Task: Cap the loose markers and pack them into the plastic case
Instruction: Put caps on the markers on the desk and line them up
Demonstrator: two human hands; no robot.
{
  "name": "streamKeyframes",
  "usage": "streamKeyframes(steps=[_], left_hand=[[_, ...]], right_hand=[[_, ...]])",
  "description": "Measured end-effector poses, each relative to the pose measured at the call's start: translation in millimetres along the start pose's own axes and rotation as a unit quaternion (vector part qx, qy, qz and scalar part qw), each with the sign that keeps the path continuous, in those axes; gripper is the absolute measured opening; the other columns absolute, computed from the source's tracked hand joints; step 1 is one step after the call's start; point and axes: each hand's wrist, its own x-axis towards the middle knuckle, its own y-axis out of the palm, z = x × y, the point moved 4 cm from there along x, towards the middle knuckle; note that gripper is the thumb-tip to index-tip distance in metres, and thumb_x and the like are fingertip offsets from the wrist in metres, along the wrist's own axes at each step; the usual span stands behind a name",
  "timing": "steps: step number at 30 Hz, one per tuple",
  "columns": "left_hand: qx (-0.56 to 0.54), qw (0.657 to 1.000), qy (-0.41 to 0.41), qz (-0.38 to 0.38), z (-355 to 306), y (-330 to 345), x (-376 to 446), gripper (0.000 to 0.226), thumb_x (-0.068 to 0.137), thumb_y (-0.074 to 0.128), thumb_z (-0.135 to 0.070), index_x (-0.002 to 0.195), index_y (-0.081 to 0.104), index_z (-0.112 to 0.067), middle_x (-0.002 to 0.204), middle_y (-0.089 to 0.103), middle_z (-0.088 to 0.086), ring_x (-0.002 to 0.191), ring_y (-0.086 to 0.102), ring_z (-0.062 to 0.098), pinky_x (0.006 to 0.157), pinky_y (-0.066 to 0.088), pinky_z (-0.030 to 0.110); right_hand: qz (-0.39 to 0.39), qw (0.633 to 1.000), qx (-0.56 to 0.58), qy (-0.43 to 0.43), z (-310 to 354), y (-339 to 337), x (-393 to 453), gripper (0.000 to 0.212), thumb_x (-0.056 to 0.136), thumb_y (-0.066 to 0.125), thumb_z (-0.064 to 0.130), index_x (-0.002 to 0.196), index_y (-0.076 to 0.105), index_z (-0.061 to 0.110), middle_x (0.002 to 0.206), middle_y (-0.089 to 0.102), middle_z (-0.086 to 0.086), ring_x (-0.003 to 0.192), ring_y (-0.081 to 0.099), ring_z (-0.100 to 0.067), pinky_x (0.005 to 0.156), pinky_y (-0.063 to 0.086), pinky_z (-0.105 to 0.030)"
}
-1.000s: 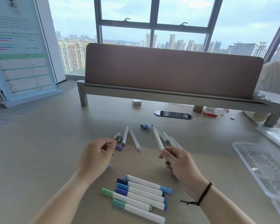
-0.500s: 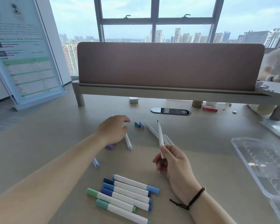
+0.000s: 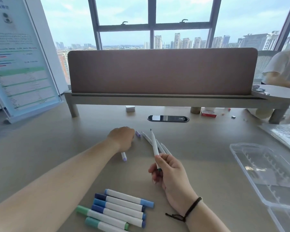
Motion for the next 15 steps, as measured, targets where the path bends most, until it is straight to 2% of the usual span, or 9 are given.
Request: streamKeyframes(steps=[2,4,6,8,10,12,15], left_hand=[[-0.076,0.997,-0.014,-0.008,6.7,-3.0,-15.2,0.013,0.096,0.044,-0.022,0.099,0.057,-0.022,0.107,0.063,0.001,0.091,0.059,0.024,0.073,0.046,0.034],[-0.224,0.973,-0.024,-0.059,14.0,-13.7,-38.1,0.008,0.097,0.049,-0.022,0.097,0.057,-0.022,0.097,0.067,-0.002,0.084,0.063,0.019,0.075,0.052,0.035],[-0.394,0.911,-0.039,-0.116,18.1,-27.2,-70.4,0.005,0.097,0.056,-0.014,0.095,0.060,-0.016,0.085,0.070,0.001,0.064,0.066,0.010,0.060,0.052,0.025],[-0.545,0.828,-0.063,-0.118,17.1,-30.9,-104.0,0.005,0.096,0.059,-0.004,0.094,0.063,-0.006,0.072,0.067,0.008,0.047,0.058,0.009,0.044,0.044,0.016],[-0.652,0.748,-0.078,-0.094,15.4,-24.1,-130.7,0.006,0.093,0.061,0.001,0.092,0.067,-0.001,0.065,0.062,0.008,0.050,0.054,0.014,0.047,0.048,0.018],[-0.698,0.706,-0.085,-0.083,16.7,-14.8,-149.3,0.007,0.090,0.064,0.001,0.091,0.069,-0.003,0.061,0.059,0.005,0.051,0.053,0.014,0.053,0.051,0.021],[-0.730,0.669,-0.100,-0.095,20.8,-5.6,-165.8,0.011,0.085,0.068,0.003,0.093,0.071,-0.005,0.060,0.062,0.008,0.052,0.056,0.014,0.057,0.055,0.023]], right_hand=[[0.003,1.000,0.006,0.004,1.6,-0.3,-1.7,0.010,0.100,0.054,0.010,0.093,0.057,0.004,0.063,0.062,-0.013,0.044,0.046,-0.019,0.044,0.039,-0.027],[0.009,0.999,0.029,0.014,3.6,-1.4,-3.7,0.011,0.099,0.055,0.009,0.091,0.059,0.004,0.063,0.060,-0.013,0.046,0.045,-0.018,0.046,0.039,-0.028],[0.014,0.998,0.057,0.028,5.1,-2.4,-4.8,0.012,0.098,0.056,0.007,0.088,0.060,0.004,0.063,0.058,-0.013,0.047,0.044,-0.018,0.047,0.039,-0.028],[0.020,0.997,0.072,0.035,5.3,-3.0,-5.3,0.012,0.097,0.058,0.006,0.086,0.062,0.004,0.063,0.057,-0.013,0.048,0.044,-0.017,0.046,0.039,-0.027],[0.023,0.997,0.071,0.036,4.2,-3.3,-4.6,0.009,0.095,0.059,0.004,0.087,0.063,0.003,0.063,0.057,-0.012,0.049,0.045,-0.016,0.046,0.040,-0.026],[0.028,0.997,0.063,0.035,3.5,-3.0,-5.1,0.006,0.093,0.061,0.003,0.088,0.064,0.001,0.063,0.057,-0.012,0.049,0.045,-0.015,0.046,0.041,-0.025],[0.029,0.997,0.064,0.033,3.9,-2.9,-7.4,0.004,0.088,0.064,0.003,0.087,0.066,0.000,0.064,0.056,-0.012,0.050,0.046,-0.016,0.047,0.042,-0.026]])
